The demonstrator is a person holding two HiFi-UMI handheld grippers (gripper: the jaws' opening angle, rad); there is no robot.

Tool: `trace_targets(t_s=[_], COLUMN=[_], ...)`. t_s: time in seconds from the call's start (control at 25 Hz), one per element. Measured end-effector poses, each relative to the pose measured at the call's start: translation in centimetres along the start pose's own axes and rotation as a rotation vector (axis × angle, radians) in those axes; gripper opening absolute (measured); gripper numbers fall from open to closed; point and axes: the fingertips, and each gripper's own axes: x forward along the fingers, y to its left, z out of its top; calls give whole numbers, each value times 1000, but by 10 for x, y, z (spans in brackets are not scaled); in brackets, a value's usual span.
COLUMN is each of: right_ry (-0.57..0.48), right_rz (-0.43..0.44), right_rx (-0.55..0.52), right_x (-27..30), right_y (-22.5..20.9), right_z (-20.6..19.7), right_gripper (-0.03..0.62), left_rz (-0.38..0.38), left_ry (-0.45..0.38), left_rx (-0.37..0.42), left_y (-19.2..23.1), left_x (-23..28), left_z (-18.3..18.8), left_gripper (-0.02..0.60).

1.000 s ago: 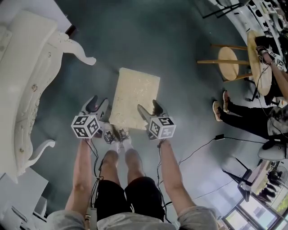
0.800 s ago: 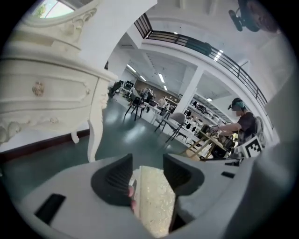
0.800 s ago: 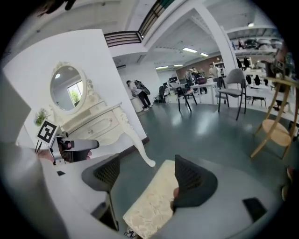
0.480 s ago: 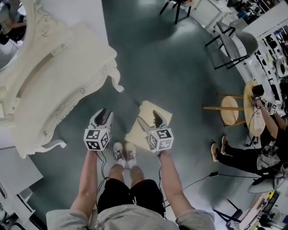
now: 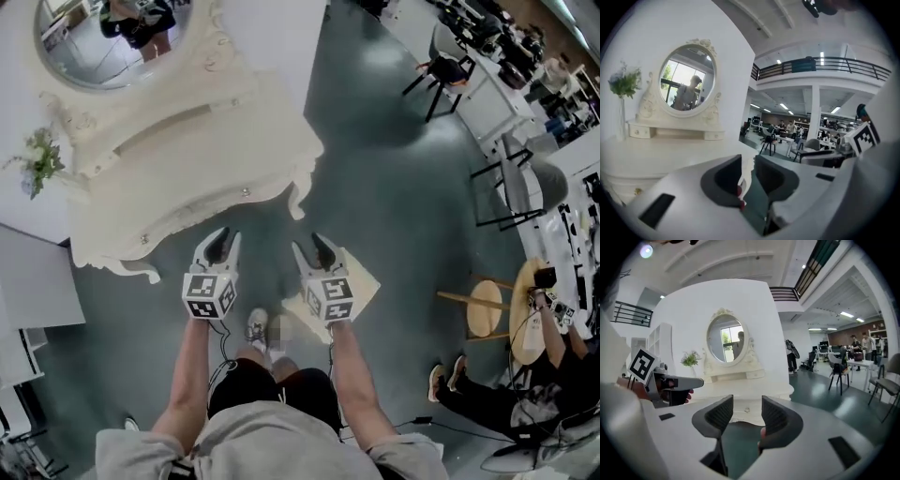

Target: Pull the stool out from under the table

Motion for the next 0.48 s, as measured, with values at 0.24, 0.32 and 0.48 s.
trace_targets(t_s=[0.24, 0.32, 0.48], right_ry=[-87, -110, -139], right_rz=[93, 126, 189], right_rx=[-97, -122, -148], right_x=[8, 7, 6], right_y=[69, 92, 133], right_z=[66, 80, 96], right_gripper=[127, 96, 56], left_rz=[153, 206, 298], left_ry=[-81, -99, -138], left_rx=[5, 14, 15], left_y=[42, 53, 71], left_x=[-69, -94, -139], left_z=[41, 48, 62], left_gripper=[47, 29, 5])
